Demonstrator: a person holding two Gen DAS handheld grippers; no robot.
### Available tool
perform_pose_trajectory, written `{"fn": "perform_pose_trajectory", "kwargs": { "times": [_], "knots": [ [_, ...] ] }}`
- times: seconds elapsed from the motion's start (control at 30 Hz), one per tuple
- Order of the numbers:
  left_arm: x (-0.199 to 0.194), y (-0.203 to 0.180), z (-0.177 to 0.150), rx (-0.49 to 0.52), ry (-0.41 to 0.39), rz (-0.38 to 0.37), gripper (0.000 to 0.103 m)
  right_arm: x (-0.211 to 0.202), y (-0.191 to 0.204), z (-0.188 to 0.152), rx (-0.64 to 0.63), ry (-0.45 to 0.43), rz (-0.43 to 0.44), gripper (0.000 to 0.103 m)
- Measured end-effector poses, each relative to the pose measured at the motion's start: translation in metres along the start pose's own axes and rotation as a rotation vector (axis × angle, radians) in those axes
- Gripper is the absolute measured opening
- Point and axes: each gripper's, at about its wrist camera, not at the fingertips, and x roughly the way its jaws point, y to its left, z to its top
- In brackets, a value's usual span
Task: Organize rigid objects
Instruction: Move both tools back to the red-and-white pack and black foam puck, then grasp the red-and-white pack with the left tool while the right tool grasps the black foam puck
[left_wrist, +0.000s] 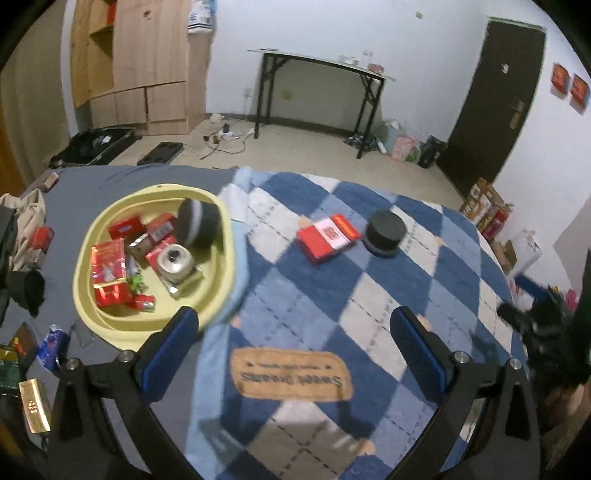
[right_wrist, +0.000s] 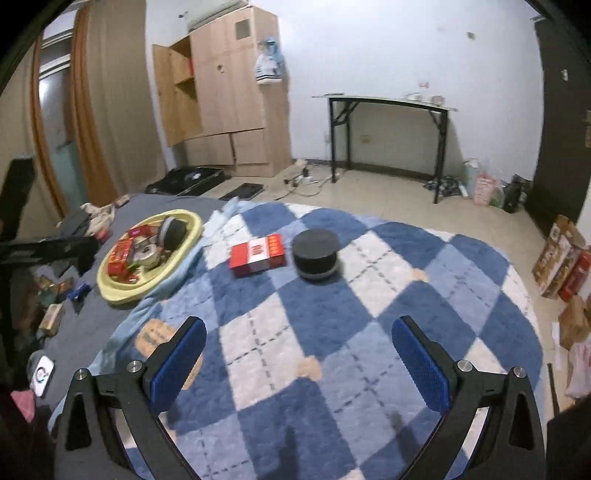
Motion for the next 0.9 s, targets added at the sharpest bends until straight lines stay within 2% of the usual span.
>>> {"fn": "perform_pose_trajectory", "kwargs": {
  "times": [0.07,0.17,0.27,0.43,0.5,0.57,0.73,0.9],
  "knots": [
    [0.005,-0.011,-0.004,0.055,0.011,-0.008,0.103,-0.005,0.0,-0.001,0.0,-0.024,0.0,0.103],
    [0.022,-0.025,-0.003,0.113,0.006,-0.036,0.103,0.005,0.003,-0.008,-0.008,-0.014,0.014,0.103],
    [0.05,-0.032,0.008,0.13,0.017,-0.083,0.103,0.032,-0.005,-0.008,-0.002,0.026,0.027,0.103],
    [0.097,-0.036,0.023,0.307,0.001,-0.197,0.103,0.094,-0.017,0.008,0.013,0.045,0.04,0.103],
    [0.119,-0.037,0.029,0.409,0.009,-0.176,0.103,0.121,-0.019,0.013,-0.021,0.048,0.055,0.103],
    [0.136,-0.037,0.037,0.457,0.013,-0.165,0.103,0.143,-0.023,0.018,-0.077,0.043,0.073,0.103],
    [0.183,-0.039,0.062,0.506,0.045,-0.207,0.103,0.194,-0.035,0.037,-0.131,0.054,0.133,0.103],
    [0.215,-0.045,0.068,0.579,0.068,-0.243,0.103,0.242,-0.035,0.048,-0.164,0.072,0.164,0.103]
  ]
}}
